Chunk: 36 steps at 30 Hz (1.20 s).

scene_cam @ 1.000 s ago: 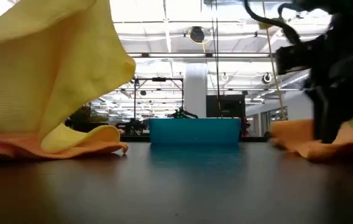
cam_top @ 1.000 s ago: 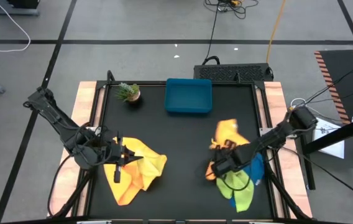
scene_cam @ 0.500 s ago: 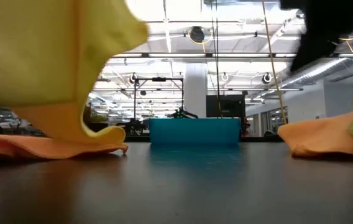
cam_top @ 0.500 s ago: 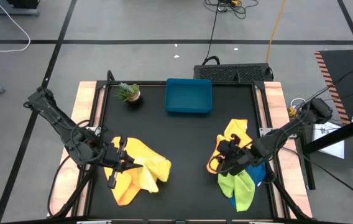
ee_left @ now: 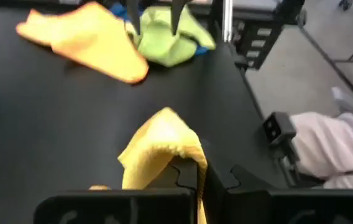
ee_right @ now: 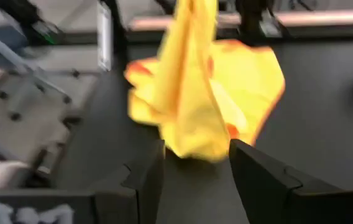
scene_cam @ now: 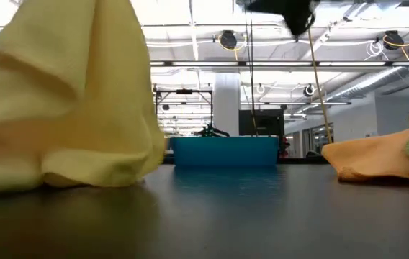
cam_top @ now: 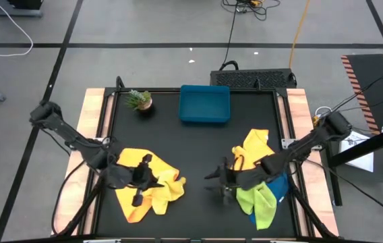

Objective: Fold microfiber towels
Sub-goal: Fold the yellow microfiber cloth

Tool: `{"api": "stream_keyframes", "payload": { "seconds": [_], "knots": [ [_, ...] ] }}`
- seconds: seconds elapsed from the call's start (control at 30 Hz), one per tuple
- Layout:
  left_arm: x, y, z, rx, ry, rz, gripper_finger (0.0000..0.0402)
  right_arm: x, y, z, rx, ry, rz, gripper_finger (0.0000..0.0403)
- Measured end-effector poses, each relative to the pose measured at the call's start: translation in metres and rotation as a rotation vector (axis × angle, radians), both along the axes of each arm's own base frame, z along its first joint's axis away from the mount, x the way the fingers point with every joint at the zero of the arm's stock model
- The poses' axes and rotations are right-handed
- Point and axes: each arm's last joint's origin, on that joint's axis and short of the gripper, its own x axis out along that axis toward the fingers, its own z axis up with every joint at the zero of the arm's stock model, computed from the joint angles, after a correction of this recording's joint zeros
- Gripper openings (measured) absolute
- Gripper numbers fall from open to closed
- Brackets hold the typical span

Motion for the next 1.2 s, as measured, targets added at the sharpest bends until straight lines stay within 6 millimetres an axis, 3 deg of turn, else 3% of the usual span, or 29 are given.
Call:
{"api": "stream_keyframes", "payload": {
  "seconds": [0.2, 0.33, 0.53, 0.7, 0.93, 1.2],
  "knots": [
    [0.008, 0.007, -0.004, -0.002, 0.015, 0.022, 0.0008, 0.027, -0.012, -0.043, -0.031, 0.066, -0.069, 0.0185],
    [0.009, 0.008, -0.003, -0.004, 0.011, 0.026, 0.0003, 0.041, -0.028, -0.06, -0.027, 0.09, -0.11, 0.0199],
    [0.009, 0.008, -0.003, -0.001, 0.013, 0.025, 0.0009, 0.062, -0.05, -0.083, 0.104, 0.091, -0.022, 0.021],
    [0.009, 0.008, -0.003, -0.003, 0.012, 0.026, 0.0004, 0.073, -0.057, -0.103, 0.181, 0.063, 0.049, 0.021],
    [0.009, 0.008, -0.003, -0.003, 0.011, 0.026, 0.0003, 0.08, -0.06, -0.12, 0.191, 0.023, 0.045, 0.021],
    [0.009, 0.008, -0.002, -0.009, 0.001, 0.026, 0.0004, 0.081, -0.062, -0.12, 0.189, 0.016, 0.034, 0.0191]
  ]
}}
